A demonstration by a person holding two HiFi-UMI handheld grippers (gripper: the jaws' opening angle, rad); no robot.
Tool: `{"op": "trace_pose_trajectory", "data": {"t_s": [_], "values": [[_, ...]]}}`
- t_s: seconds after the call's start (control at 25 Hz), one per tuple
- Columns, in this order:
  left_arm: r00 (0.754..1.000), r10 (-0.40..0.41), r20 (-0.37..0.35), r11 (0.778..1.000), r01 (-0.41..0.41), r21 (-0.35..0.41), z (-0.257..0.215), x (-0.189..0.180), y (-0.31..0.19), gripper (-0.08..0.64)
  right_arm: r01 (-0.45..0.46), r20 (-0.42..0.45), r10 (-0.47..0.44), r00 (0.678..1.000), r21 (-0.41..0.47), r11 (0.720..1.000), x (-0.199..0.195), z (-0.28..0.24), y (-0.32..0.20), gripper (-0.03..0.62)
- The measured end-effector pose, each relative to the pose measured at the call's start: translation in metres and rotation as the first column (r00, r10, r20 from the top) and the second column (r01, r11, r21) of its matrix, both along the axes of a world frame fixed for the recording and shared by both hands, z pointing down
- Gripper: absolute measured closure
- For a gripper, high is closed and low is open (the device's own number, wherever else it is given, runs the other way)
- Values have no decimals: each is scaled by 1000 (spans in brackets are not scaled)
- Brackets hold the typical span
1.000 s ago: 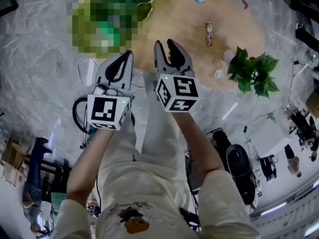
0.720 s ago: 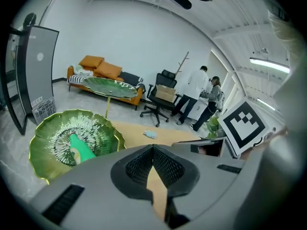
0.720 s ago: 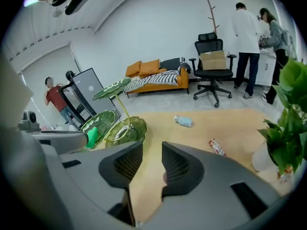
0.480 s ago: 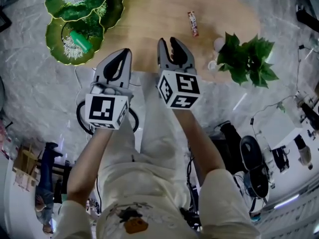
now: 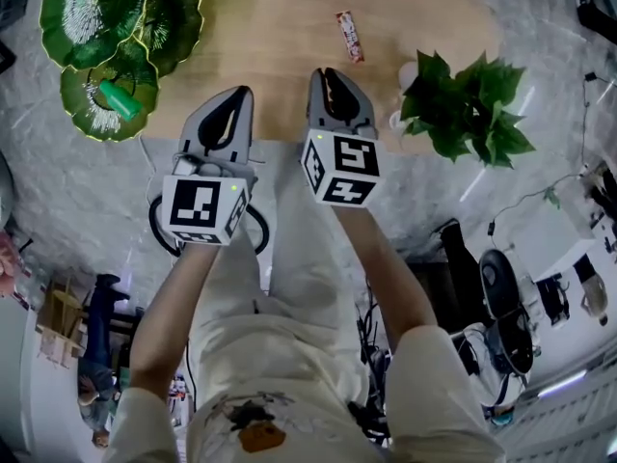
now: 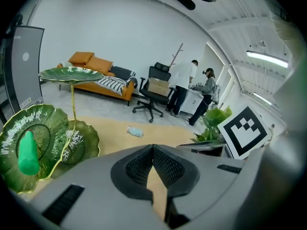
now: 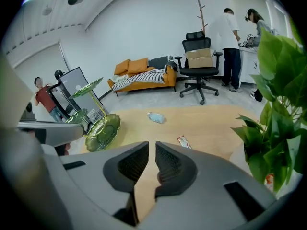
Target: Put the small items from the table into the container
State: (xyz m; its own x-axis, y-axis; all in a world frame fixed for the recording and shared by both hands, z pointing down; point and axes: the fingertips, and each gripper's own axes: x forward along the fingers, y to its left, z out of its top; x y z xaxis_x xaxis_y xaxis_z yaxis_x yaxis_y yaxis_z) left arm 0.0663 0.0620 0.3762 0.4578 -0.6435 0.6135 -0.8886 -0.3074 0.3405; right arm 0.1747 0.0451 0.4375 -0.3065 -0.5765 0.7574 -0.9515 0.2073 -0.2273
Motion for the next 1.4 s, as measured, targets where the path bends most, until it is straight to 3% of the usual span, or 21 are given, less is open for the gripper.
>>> {"op": "trace_pose_trajectory", "data": {"t_s": [0.2,0.88,1.4], "values": [[1000,21,-5,1000,-21,-14,11,28,-5,560,48,-48,-47,998,19,999,19,10,-3,549],[998,55,-10,997,-56,-59,57,76,-3,560,19,-48,-20,999,-19,1000,67,63,-1,550],[999,40,-15,995,-41,-95,90,88,1,560,15,-55,-19,998,-61,998,78,97,-1,471]]}}
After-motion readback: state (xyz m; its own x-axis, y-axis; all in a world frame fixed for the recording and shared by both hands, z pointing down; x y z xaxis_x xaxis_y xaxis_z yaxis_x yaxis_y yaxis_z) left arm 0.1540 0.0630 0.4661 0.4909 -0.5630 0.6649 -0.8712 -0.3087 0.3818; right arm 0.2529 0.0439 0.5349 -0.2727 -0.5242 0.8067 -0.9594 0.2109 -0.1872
